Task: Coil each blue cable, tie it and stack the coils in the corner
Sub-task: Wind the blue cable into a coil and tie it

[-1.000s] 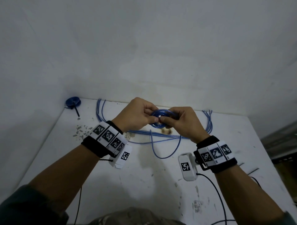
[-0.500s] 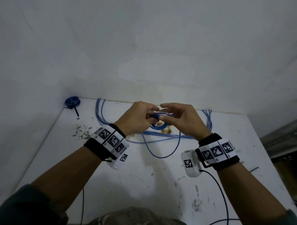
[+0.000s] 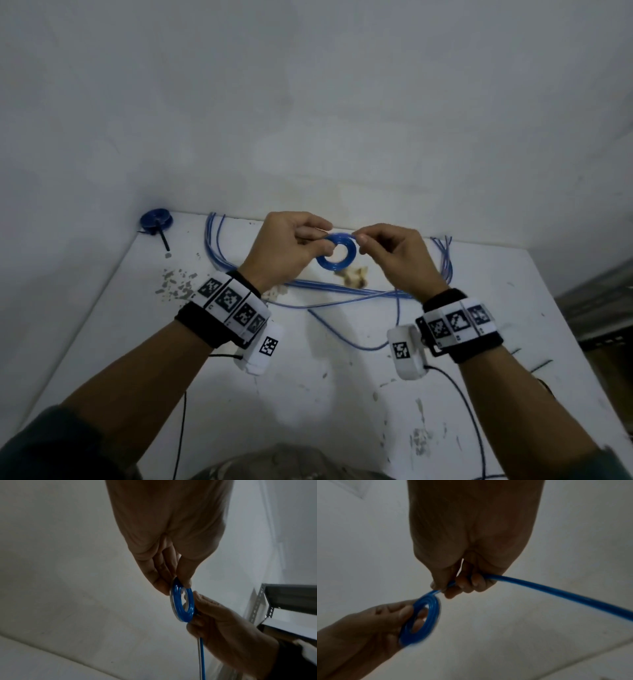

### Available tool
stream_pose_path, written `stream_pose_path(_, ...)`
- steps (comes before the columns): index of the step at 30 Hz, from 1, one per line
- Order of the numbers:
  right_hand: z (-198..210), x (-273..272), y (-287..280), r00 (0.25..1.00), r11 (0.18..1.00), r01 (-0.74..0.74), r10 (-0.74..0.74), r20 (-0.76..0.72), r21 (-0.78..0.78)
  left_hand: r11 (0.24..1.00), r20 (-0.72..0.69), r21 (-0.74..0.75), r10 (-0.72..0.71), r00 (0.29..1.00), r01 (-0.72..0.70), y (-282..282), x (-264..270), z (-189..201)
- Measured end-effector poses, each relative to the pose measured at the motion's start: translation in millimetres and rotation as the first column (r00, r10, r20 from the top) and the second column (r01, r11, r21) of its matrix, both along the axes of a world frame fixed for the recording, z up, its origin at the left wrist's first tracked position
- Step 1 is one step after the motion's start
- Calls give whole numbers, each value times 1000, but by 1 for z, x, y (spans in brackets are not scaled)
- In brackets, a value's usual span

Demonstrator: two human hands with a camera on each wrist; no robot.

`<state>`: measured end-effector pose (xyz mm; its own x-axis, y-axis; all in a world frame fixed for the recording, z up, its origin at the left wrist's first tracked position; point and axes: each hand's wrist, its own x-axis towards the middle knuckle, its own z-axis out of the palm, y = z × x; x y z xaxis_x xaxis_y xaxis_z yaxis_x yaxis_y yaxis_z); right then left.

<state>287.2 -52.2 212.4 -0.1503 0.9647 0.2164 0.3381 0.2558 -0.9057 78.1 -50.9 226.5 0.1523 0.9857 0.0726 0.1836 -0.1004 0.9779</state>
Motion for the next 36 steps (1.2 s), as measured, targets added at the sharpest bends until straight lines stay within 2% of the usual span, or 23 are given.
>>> stream_pose_path(4,-17,-28,-20,979,990,142,-144,-146,-21,994,220,30,96,971,-105,8,2,4)
stream_pose_path(8,-25,-63,-26,894,953,293,-302,-331,-77,996,380,-17,84,921,-84,3,14,3)
stream_pose_path(11,-21,-78,-23,855,926,368,-373,-361,-84,994,438,-91,88,895,-53,-1,16,-5)
stream_pose_path(14,-15,-70,-17,926,942,334,-325,-193,20,994,303,-106,35,952,-3,4,3,-7)
stream_pose_path(16,-8,-55,-10,979,974,204,-205,5,102,994,145,-88,-52,988,66,9,-11,-6)
stream_pose_path(19,13,-38,3,957,995,-39,10,289,92,984,-8,-59,-169,986,169,12,-23,-1)
stream_pose_path(21,26,-33,9,942,992,-111,87,325,55,986,-61,-23,-169,984,168,14,-26,4)
stream_pose_path(23,33,-31,10,959,994,-110,104,262,11,989,-60,-4,-147,987,147,16,-26,7)
stream_pose_path(26,37,-31,6,993,995,-74,79,83,-68,991,-12,7,-137,991,137,16,-23,8)
stream_pose_path(31,39,-37,1,981,990,-37,9,-195,-137,995,61,8,-100,993,99,16,-14,7)
stream_pose_path(33,35,-39,1,971,993,-14,-16,-239,-121,995,101,28,-93,990,91,16,-10,9)
stream_pose_path(36,23,-46,-1,965,995,98,-96,-245,-3,999,192,24,-44,980,40,15,-5,10)
